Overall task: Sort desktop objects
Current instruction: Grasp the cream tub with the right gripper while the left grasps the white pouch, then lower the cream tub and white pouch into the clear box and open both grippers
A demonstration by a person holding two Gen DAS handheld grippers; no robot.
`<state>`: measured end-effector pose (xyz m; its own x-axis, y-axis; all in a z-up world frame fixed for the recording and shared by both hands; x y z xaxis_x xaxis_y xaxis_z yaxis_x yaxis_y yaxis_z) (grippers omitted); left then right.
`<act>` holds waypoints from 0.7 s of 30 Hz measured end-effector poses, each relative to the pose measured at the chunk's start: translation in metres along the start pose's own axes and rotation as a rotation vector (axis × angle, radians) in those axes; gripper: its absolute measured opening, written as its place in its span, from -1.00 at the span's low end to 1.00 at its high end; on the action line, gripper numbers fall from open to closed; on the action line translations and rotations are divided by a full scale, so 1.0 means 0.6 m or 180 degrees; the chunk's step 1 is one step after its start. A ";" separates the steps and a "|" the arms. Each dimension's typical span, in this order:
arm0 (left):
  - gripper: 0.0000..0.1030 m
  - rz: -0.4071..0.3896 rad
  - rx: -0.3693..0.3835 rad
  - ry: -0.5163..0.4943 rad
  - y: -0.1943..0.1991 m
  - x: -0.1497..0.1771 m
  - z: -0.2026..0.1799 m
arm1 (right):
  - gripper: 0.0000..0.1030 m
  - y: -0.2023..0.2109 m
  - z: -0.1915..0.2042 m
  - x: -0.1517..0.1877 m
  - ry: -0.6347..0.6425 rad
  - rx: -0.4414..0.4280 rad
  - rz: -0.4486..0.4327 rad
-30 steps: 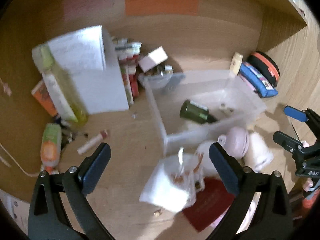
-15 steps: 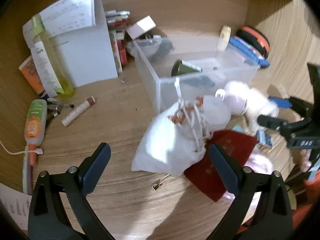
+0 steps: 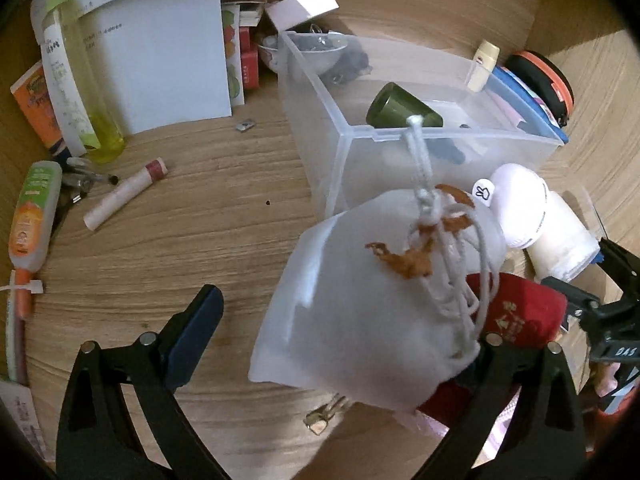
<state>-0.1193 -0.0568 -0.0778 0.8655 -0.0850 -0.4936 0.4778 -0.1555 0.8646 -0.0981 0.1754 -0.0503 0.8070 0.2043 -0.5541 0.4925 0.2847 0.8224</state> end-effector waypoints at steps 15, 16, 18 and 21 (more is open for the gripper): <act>-0.24 -0.0341 -0.0106 0.0154 0.043 0.018 0.025 | 0.28 0.050 -0.066 0.008 -0.0334 0.0103 -0.0297; -0.29 -0.0370 -0.0106 0.0174 0.048 0.015 0.028 | 0.28 0.055 -0.069 0.006 -0.0339 0.0111 -0.0333; -0.32 -0.0448 -0.0081 0.0236 0.059 0.011 0.035 | 0.28 0.066 -0.071 0.000 -0.0376 0.0131 -0.0428; -0.34 -0.0585 -0.0123 0.0320 0.080 0.003 0.047 | 0.27 0.082 -0.075 -0.011 -0.0400 0.0174 -0.0542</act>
Point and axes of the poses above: each gripper's, at about its wrist camera, not at the fingertips, and y roughly against the way its jaws point, z to its left, x to its underside, the point moved 4 cm from there along -y, roughly the way its jaws point, and after that the axes turned 4 degrees about z, right-handed, at the moved point
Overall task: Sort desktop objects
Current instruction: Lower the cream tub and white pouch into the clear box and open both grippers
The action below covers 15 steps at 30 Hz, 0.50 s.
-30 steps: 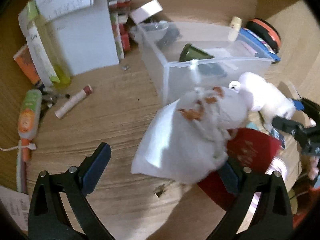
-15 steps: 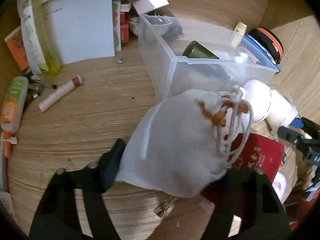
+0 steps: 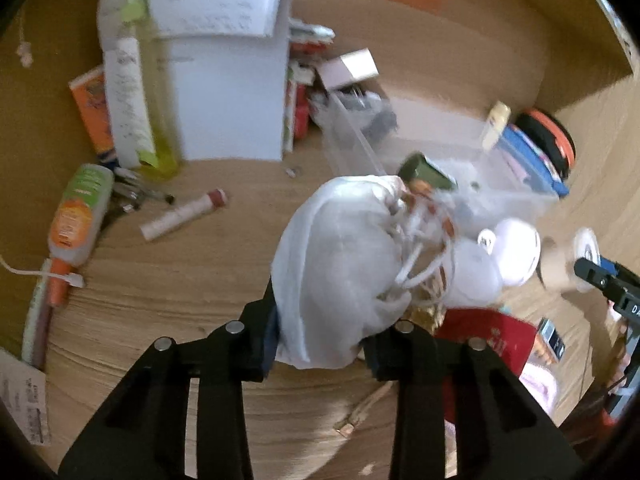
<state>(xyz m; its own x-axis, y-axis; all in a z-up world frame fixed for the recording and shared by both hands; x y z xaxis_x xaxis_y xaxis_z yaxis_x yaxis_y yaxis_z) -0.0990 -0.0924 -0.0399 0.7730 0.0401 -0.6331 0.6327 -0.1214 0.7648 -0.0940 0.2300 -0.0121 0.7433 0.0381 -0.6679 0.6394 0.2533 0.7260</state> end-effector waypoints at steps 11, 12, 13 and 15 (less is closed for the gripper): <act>-0.34 -0.0386 -0.0049 -0.0042 0.063 -0.054 -0.002 | 0.27 0.036 0.000 -0.033 0.0021 -0.0086 -0.0214; -0.34 -0.0409 -0.0024 -0.0058 0.066 -0.062 -0.008 | 0.27 0.042 0.001 -0.040 0.0028 -0.0095 -0.0257; -0.34 -0.0422 -0.0007 -0.0069 0.067 -0.065 -0.013 | 0.27 0.046 0.004 -0.045 0.0038 -0.0099 -0.0290; -0.34 -0.0448 0.0046 -0.0113 0.069 -0.076 -0.025 | 0.27 0.054 0.006 -0.057 0.0042 -0.0094 -0.0381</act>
Point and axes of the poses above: each gripper's, at about its wrist camera, not at the fingertips, and y roughly against the way its jaws point, z to its left, x to its underside, the point moved 4 cm from there along -y, roughly the way its jaws point, and after that the axes turned 4 degrees about z, right-handed, at the moved point
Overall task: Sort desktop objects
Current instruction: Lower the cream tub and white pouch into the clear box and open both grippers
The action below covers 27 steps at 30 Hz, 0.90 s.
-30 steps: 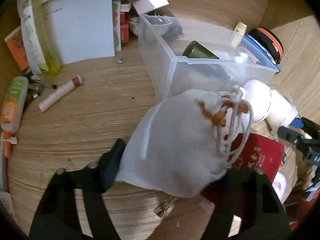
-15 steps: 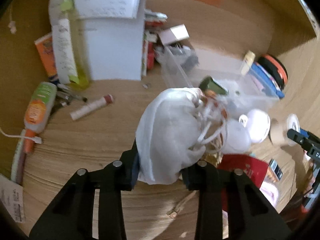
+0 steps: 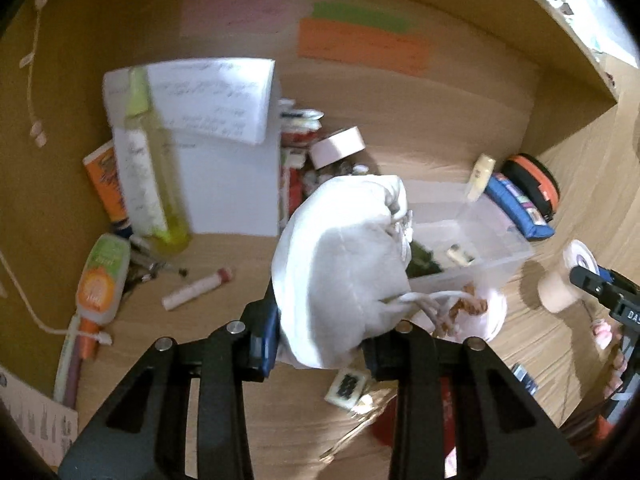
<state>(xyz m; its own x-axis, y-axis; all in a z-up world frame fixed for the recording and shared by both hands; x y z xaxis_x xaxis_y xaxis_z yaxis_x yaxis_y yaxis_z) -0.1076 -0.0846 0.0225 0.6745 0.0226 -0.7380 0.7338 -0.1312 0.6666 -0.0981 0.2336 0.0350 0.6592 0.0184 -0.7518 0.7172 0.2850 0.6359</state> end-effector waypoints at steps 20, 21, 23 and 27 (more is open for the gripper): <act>-0.34 0.0161 0.0220 -0.0236 -0.086 -0.061 -0.084 | 0.27 -0.059 0.024 -0.107 0.0099 -0.0209 -0.0134; -0.34 0.0182 0.0216 -0.0249 -0.093 -0.061 -0.086 | 0.27 -0.068 0.024 -0.112 0.0108 -0.0211 -0.0119; -0.34 0.0230 0.0219 -0.0276 -0.108 -0.062 -0.094 | 0.27 -0.081 0.026 -0.117 0.0116 -0.0228 -0.0085; -0.34 0.0309 0.0189 -0.0340 -0.135 -0.058 -0.103 | 0.27 -0.109 0.032 -0.121 0.0168 -0.0232 -0.0001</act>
Point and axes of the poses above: each gripper's, at about its wrist camera, not at the fingertips, and y roughly against the way its jaws point, z to its left, x to its underside, the point moved 4 cm from there along -y, roughly the way its jaws point, and after that the axes turned 4 degrees about z, right-handed, at the moved point
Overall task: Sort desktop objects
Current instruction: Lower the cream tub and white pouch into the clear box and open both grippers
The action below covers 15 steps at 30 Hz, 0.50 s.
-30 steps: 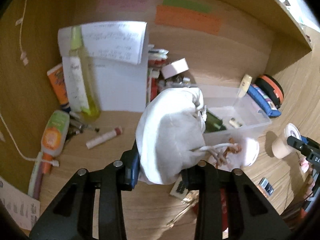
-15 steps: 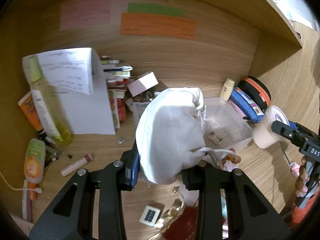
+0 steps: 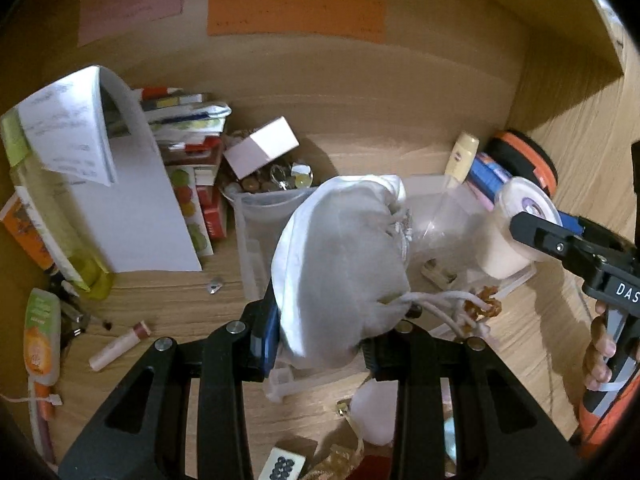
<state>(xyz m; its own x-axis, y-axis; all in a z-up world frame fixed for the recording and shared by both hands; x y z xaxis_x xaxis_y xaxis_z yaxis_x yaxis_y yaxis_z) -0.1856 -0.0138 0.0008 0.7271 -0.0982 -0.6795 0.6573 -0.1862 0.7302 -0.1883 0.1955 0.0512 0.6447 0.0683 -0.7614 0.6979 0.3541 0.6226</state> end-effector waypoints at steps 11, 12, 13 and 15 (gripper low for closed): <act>-0.34 0.0179 0.0018 -0.0029 -0.045 0.009 0.001 | 0.27 -0.058 -0.002 0.022 0.0030 -0.0039 0.0261; -0.33 0.0174 0.0019 -0.0040 -0.047 0.010 0.001 | 0.27 -0.063 -0.001 0.024 0.0037 -0.0032 0.0290; -0.33 0.0173 0.0004 -0.0051 -0.047 0.010 0.000 | 0.27 -0.067 -0.001 0.026 0.0048 -0.0023 0.0317; -0.31 0.0181 -0.0011 -0.0081 -0.047 0.011 -0.003 | 0.27 -0.075 -0.001 0.029 0.0062 0.0004 0.0368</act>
<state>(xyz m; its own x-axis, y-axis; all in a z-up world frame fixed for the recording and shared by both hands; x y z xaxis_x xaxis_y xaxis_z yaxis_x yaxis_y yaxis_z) -0.1990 -0.0077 -0.0243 0.7581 -0.1333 -0.6384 0.6157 -0.1762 0.7680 -0.2088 0.1812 0.0096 0.7146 0.1267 -0.6879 0.6197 0.3415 0.7066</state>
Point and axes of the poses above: each gripper's, at about its wrist camera, not at the fingertips, and y roughly against the way its jaws point, z to its left, x to its underside, the point moved 4 cm from there along -y, roughly the way its jaws point, and after that the axes turned 4 degrees about z, right-handed, at the moved point
